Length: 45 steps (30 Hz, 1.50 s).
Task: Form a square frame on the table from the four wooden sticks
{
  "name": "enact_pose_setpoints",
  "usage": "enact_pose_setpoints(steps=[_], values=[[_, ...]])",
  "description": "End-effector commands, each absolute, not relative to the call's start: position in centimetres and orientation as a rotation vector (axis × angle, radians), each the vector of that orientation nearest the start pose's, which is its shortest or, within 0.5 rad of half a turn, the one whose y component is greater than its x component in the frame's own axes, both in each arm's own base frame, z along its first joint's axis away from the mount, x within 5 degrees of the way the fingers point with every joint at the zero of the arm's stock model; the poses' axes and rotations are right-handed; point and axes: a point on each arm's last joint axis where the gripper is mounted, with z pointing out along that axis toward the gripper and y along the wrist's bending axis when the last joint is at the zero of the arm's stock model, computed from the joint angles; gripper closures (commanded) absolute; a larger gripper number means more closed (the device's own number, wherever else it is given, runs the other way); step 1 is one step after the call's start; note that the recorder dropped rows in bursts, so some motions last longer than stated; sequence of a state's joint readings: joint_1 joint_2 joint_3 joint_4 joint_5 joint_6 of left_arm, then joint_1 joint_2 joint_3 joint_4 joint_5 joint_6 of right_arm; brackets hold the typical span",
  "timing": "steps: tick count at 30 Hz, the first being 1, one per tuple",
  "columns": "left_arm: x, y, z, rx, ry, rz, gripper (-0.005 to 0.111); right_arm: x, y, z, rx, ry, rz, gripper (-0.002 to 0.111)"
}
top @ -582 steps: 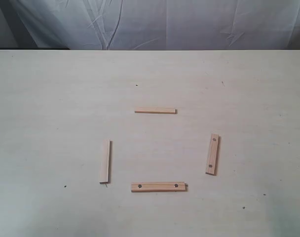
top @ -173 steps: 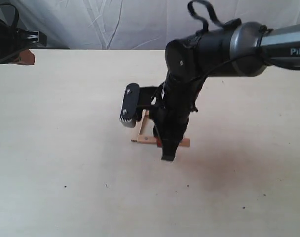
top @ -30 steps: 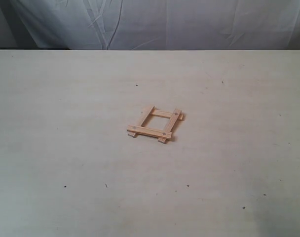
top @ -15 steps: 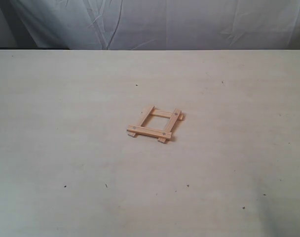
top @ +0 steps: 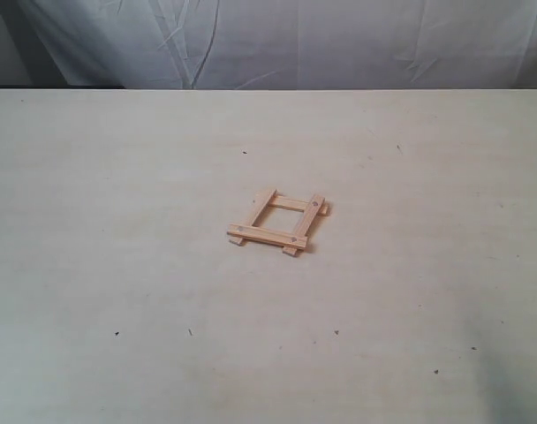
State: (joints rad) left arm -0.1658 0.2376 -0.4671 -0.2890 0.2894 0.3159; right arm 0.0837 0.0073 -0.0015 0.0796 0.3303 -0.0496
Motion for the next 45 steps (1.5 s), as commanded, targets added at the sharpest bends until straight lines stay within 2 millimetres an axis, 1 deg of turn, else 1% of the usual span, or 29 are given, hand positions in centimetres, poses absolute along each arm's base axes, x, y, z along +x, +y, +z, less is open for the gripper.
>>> enact_pose_setpoints(steps=[1,4,5,7,10,13,14,15,16,17,19,21,26,30,33,45], values=[[5.4,-1.7,32.9,0.228,1.518,-0.167,0.107,5.4,0.6,18.4,-0.065,1.809,0.097,0.108],[5.3,-1.6,32.9,0.231,1.514,-0.133,0.107,5.4,0.6,18.4,-0.063,1.809,0.098,0.108],[5.2,-1.4,32.9,0.241,1.504,-0.077,0.107,5.4,0.6,18.4,-0.063,1.809,0.098,0.108],[4.8,-1.1,32.9,0.197,1.497,-0.050,0.107,5.4,0.6,18.4,-0.063,1.804,0.098,0.108],[4.8,-0.8,31.4,0.144,1.538,-0.003,0.107,5.4,0.6,18.4,-0.063,1.804,0.098,0.108],[5.0,-0.5,28.7,0.066,1.594,0.005,0.107,5.4,0.6,18.4,-0.063,1.804,0.098,0.108],[5.0,-0.3,26.2,0.025,1.626,0.016,0.107,5.4,0.6,18.4,-0.063,1.804,0.098,0.108],[5.0,-0.3,24.3,0.014,1.646,0.024,0.107,5.4,0.6,18.4,-0.063,1.804,0.098,0.108],[4.8,-0.3,23.1,0.016,1.651,0.035,0.107,5.4,0.6,18.4,-0.063,1.804,0.098,0.108],[5.1,-0.2,21.5,0.024,1.699,0.041,0.107,5.4,0.6,18.4,-0.063,1.804,0.098,0.108],[5.4,-0.3,19.6,0.052,1.739,0.035,0.107,5.4,0.6,18.4,-0.063,1.807,0.098,0.108],[5.5,-0.4,18.8,0.083,1.765,0.018,0.107,5.4,0.6,18.4,-0.063,1.807,0.098,0.108],[5.5,-0.4,18.7,0.076,1.767,0.006,0.107,5.4,0.7,18.4,-0.062,1.809,0.100,0.108],[5.5,-0.3,18.7,-0.038,1.772,-0.057,0.107,5.4,0.7,18.4,-0.061,1.809,0.102,0.108],[5.5,-0.2,18.7,-0.079,1.772,-0.076,0.107,5.4,0.7,18.4,-0.061,1.809,0.102,0.108],[5.5,-0.2,18.7,-0.080,1.770,-0.076,0.107,5.4,0.7,18.4,-0.061,1.805,0.101,0.108]])
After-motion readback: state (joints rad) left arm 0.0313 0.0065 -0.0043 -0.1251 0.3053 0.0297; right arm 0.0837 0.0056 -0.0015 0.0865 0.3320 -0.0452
